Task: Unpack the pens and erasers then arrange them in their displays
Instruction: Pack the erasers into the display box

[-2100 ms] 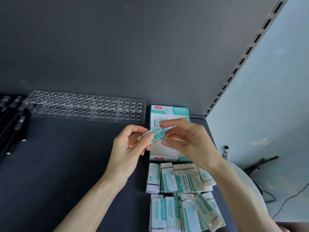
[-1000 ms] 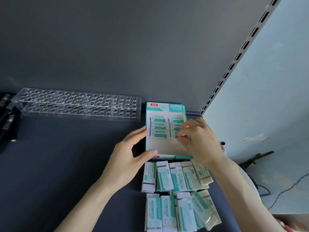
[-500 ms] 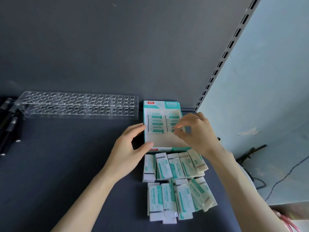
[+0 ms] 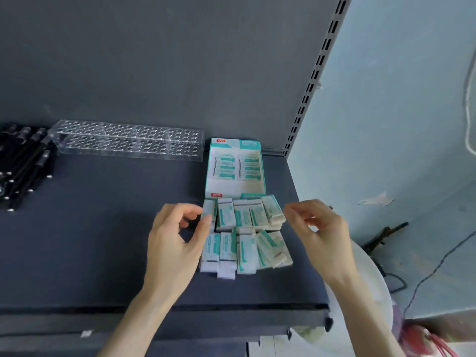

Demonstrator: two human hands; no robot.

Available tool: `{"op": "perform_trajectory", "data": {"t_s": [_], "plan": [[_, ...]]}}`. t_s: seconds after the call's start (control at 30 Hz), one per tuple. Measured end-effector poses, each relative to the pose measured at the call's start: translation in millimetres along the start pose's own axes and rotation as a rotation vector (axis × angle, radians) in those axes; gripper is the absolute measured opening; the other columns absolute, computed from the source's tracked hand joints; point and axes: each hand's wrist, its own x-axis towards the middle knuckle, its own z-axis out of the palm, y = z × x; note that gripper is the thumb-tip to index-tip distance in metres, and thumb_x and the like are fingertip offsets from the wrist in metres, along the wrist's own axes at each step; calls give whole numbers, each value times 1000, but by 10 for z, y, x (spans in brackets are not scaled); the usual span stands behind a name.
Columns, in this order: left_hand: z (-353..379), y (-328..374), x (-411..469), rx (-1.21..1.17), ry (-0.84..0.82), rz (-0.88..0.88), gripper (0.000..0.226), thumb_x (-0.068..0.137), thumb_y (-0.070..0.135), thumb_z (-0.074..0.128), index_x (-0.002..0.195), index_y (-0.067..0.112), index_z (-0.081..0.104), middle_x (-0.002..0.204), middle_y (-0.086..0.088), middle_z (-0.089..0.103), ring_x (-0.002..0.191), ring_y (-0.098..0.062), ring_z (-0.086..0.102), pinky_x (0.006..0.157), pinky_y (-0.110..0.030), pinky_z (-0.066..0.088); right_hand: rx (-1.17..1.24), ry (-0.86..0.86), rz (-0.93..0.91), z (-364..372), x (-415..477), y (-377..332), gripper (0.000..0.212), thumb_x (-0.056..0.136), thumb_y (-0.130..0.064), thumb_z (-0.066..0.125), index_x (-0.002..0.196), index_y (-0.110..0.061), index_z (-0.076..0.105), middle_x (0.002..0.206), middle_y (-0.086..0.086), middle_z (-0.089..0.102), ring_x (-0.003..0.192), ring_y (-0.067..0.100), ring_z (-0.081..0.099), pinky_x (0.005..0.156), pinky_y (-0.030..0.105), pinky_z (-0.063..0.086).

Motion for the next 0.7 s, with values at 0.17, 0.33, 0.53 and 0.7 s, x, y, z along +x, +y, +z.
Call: {"op": "perform_trajectory", "data": {"t_s": [0.17, 0.33, 0.53, 0.7], "plan": [[116, 124, -407, 178, 39, -147, 21, 80, 28, 71, 96, 16, 64, 92, 2, 56, 84, -21, 51, 80, -42, 46, -10, -85, 37, -22, -416, 166, 15, 83, -26, 69, 81, -39, 63, 89, -10, 63, 78, 2, 59, 67, 6, 41], [175, 175, -460, 312, 59, -219, 29, 83, 33, 68, 101, 11, 68, 97, -8, 60, 90, -30, 54, 87, -44, 42, -249, -161, 24, 28, -484, 196, 33, 81, -43, 66, 104, -19, 67, 99, -6, 56, 96, 15, 48, 85, 26, 43], [188, 211, -480, 306, 102, -208, 20, 84, 31, 67, 95, 14, 72, 88, -2, 62, 79, -27, 57, 81, -45, 45, -231, -123, -23, 56, -512, 156, 23, 87, -31, 64, 99, -13, 72, 98, 0, 59, 86, 24, 58, 80, 38, 48], [153, 214, -503, 177, 134, -198, 11, 83, 25, 68, 93, 22, 69, 82, 8, 59, 71, -18, 56, 77, -46, 49, -141, -78, 39, 93, -529, 171, 15, 86, -24, 64, 92, -12, 70, 98, -2, 57, 91, 22, 56, 82, 34, 47]]}}
